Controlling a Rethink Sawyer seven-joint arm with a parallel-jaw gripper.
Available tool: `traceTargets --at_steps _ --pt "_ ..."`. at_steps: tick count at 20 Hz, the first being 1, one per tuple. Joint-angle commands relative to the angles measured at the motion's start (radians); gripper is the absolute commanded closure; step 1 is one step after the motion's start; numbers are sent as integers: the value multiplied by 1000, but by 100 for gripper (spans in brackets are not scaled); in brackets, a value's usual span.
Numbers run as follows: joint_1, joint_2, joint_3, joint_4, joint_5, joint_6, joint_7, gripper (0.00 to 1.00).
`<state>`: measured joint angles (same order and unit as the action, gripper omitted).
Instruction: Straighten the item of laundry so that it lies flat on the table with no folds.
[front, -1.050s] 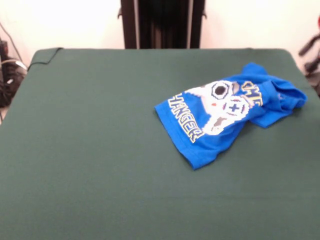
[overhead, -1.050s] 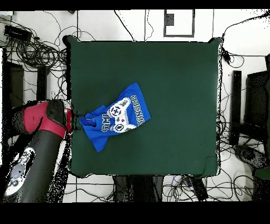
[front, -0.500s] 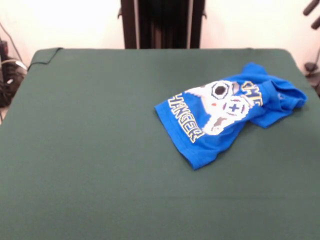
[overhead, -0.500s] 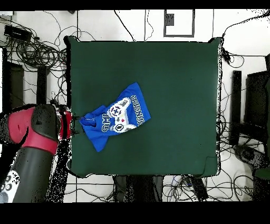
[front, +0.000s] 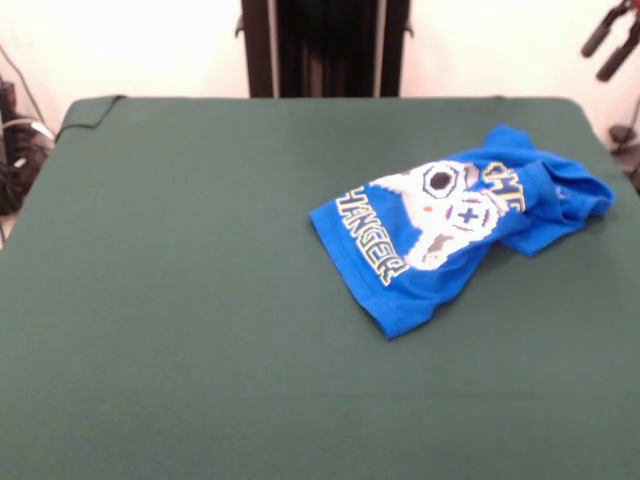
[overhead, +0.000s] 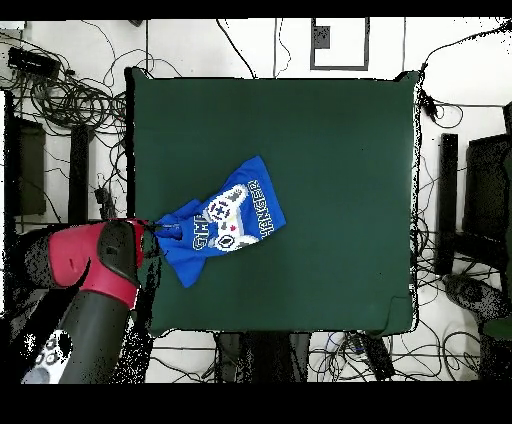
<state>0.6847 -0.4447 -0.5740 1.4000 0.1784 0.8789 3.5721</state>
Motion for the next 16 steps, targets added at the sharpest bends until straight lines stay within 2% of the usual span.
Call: traceTargets --at_steps 1,9,12,16 --pt "0 112 177 146 36 -76 60 0" --pt "45 185 134 131 11 -103 113 0" --pt "96 243 64 91 -18 -57 168 0" --pt "123 287 30 77 -10 -57 201 0"
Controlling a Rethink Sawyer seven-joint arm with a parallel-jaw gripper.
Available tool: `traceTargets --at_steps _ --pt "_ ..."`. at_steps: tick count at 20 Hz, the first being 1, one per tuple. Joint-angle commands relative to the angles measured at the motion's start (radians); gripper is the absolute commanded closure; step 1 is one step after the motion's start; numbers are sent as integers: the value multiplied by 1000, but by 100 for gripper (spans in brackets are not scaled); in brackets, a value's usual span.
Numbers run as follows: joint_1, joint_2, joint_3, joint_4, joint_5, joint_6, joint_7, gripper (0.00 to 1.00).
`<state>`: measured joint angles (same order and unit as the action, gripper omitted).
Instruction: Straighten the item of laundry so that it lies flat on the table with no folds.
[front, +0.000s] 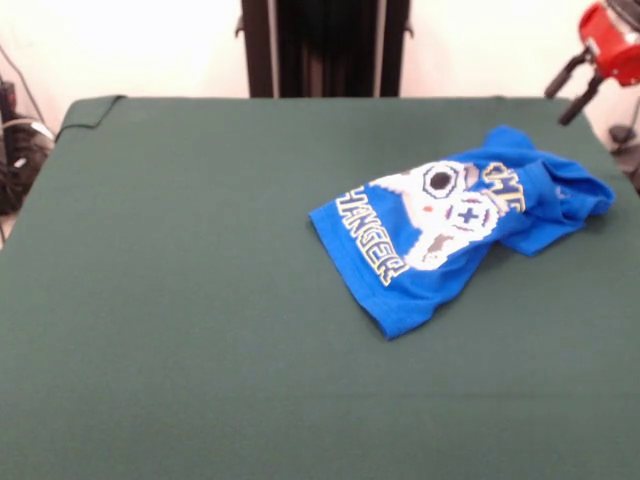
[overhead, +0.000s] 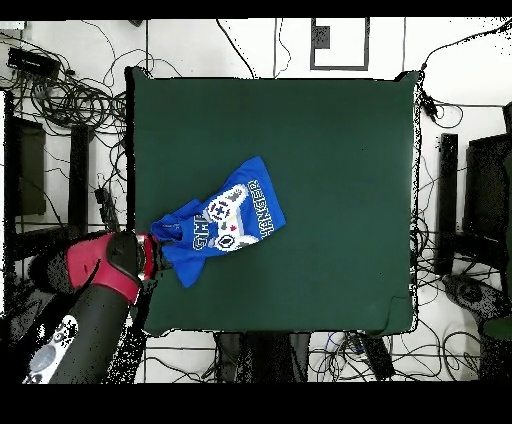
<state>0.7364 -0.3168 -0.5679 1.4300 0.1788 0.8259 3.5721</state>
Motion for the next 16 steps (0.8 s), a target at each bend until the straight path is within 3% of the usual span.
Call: traceTargets --at_steps 1,10,16 --pt "76 161 21 51 -4 -7 204 0" --pt "116 279 -5 27 57 -82 261 0" --pt "128 293 7 64 88 -147 253 0"
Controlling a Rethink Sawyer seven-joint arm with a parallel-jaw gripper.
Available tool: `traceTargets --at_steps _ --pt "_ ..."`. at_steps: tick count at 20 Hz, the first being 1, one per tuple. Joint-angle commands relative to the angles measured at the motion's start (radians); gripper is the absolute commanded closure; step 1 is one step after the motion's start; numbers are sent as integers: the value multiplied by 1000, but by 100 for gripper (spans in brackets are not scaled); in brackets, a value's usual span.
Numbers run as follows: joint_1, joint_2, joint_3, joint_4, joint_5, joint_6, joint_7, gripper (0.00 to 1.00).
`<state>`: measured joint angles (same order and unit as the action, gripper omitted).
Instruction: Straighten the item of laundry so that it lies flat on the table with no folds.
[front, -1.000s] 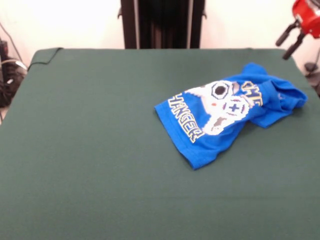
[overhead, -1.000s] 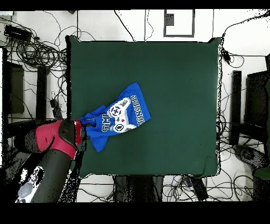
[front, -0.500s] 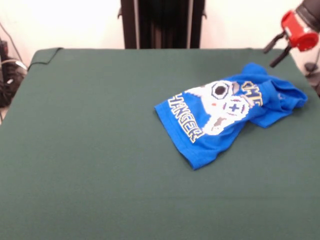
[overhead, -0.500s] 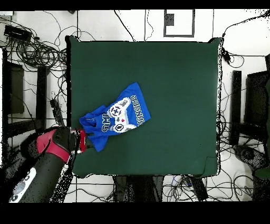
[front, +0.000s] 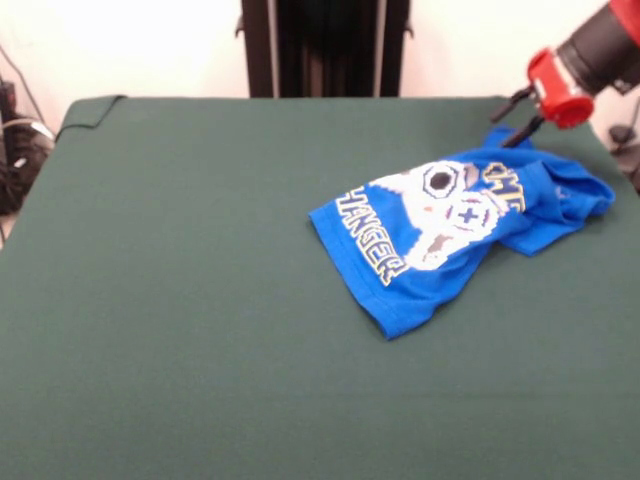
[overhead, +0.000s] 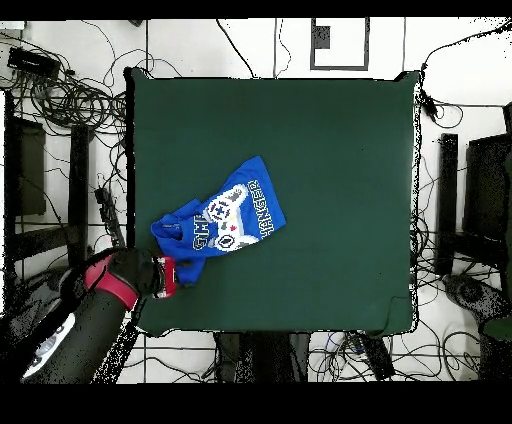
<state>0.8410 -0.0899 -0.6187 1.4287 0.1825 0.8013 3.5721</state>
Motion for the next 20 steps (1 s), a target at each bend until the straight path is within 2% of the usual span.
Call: traceTargets --at_steps 1,7,16,20 --pt "21 59 65 72 89 -131 245 0" --pt "14 34 83 77 118 -160 214 0" --pt "-53 -151 225 167 165 -208 68 0" --pt "-82 -191 248 186 130 -204 3 0"
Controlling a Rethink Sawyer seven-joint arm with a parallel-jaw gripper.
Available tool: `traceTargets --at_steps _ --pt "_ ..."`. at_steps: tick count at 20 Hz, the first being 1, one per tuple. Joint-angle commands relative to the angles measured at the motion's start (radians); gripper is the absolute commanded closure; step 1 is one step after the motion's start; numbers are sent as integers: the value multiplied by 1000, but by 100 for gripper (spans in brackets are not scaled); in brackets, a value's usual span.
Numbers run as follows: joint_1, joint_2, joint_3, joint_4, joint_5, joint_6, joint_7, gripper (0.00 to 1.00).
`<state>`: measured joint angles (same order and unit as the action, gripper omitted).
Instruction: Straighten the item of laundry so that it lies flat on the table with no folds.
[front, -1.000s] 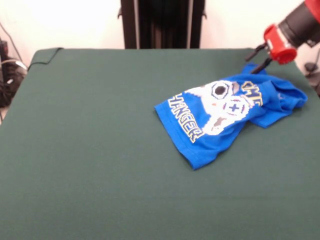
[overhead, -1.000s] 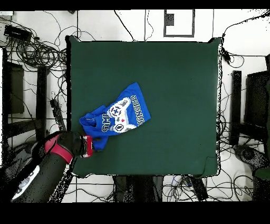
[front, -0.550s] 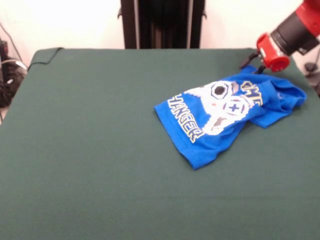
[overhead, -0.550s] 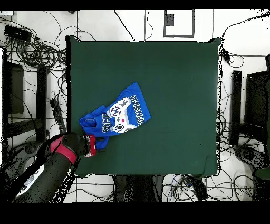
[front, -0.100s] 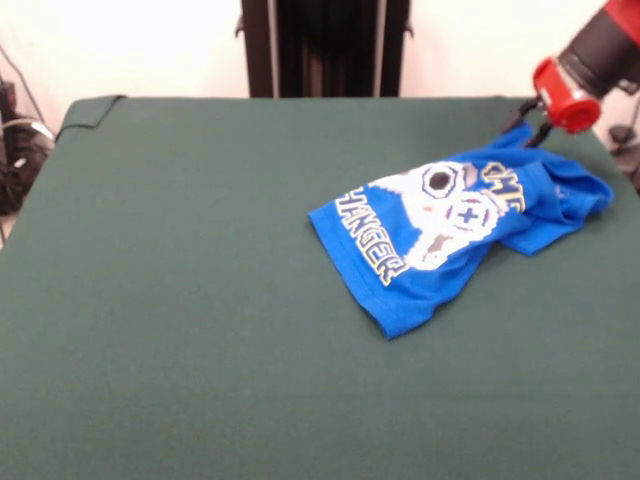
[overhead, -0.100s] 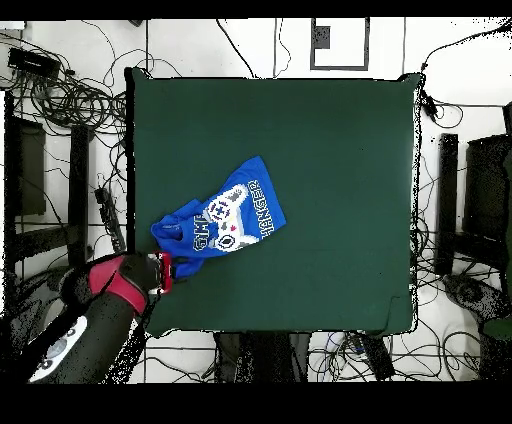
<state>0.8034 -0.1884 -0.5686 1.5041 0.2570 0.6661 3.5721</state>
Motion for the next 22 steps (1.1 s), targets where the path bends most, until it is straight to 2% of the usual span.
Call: traceTargets --at_steps 1,2,9,15,20,22 --pt "-52 -98 203 113 45 -70 -11 0" --pt "-59 -103 208 117 33 -72 -26 100" --pt "-80 -110 211 120 -29 -90 -61 100" --pt "-57 -93 175 108 -48 -77 -28 100" --pt "30 -73 33 111 -109 71 59 100" --pt "101 -9 -49 98 -121 125 155 100"
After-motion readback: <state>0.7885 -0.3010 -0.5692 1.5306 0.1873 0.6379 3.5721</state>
